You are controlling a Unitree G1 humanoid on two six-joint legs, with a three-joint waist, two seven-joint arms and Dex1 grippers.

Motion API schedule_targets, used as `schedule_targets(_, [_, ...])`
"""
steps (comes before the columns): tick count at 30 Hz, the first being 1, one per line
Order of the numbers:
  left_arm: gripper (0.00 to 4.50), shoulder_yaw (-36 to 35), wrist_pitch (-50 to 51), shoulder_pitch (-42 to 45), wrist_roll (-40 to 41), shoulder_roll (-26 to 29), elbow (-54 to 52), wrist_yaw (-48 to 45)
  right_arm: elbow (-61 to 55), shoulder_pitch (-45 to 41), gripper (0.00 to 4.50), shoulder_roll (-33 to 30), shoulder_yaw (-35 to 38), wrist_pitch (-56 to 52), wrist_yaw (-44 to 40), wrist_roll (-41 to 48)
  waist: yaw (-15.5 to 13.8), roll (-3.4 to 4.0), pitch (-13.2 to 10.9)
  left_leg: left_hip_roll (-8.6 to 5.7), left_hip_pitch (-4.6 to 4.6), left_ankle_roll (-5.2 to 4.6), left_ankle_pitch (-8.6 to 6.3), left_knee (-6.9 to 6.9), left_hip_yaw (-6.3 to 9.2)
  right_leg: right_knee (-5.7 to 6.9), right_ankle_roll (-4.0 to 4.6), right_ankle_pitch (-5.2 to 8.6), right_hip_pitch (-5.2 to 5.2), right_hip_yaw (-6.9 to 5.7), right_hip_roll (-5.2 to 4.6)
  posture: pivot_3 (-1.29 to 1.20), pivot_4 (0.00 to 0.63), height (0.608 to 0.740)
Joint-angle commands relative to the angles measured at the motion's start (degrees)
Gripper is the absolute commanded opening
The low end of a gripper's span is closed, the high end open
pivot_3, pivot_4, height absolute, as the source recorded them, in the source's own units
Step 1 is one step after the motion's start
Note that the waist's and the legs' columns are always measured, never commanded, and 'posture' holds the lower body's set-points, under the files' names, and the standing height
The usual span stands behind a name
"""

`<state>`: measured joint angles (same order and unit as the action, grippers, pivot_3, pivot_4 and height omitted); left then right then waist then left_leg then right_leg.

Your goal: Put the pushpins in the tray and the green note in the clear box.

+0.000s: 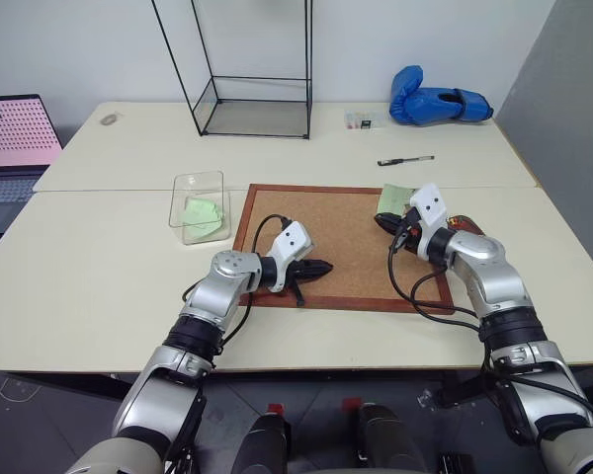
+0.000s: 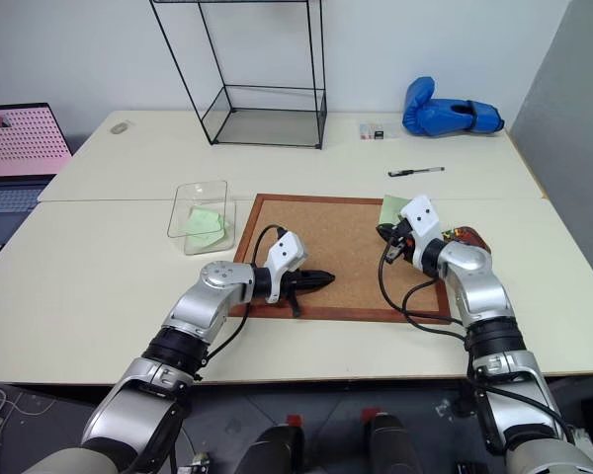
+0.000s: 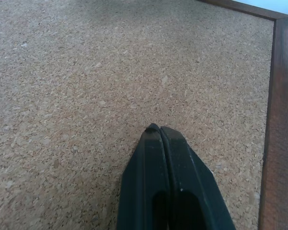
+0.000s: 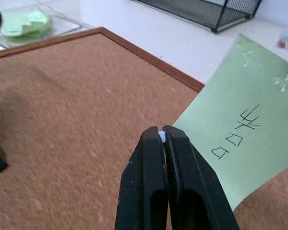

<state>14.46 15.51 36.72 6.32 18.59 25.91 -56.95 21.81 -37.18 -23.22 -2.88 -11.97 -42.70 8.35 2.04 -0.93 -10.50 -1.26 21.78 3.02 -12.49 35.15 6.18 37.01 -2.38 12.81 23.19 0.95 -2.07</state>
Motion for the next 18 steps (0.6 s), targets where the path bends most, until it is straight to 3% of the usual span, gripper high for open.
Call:
schedule_targets(1, [0.0,1.0,1.9,-1.2,-1.6,-0.7,2.8,1.3,-5.6,0.0,0.02,-2.2,-0.3,0.5,-2.3,-0.1,0.0,0.0,0.0,0.0,0.0,0.0,0.0,0.0,0.0,0.0,0.0,0.0,0.0,-0.01,0.0,0.0,0.15,0.74])
schedule_targets(7, [0.0,-5.9,5.1,2.0,4.1,-3.1,-0.9,3.7,-9.7,1.7,0.02,-5.1,-4.4,5.7,-4.1,-4.9,-0.2,-0.03,0.0,-0.02,0.03,0.0,0.0,0.03,0.01,-0.01,-0.03,-0.01,0.0,-0.01,-0.01,0.0,0.15,0.74])
schedule_targets(18, [2.05,-12.9,15.5,6.3,14.9,-6.4,-10.0,5.3,-12.7,2.4,0.0,-6.3,-8.4,10.9,-5.3,-9.0,-0.1,-0.15,-0.1,-0.01,0.2,0.02,0.0,0.01,0.02,-0.1,-0.03,-0.01,0.13,-0.01,-0.02,0.0,0.15,0.74])
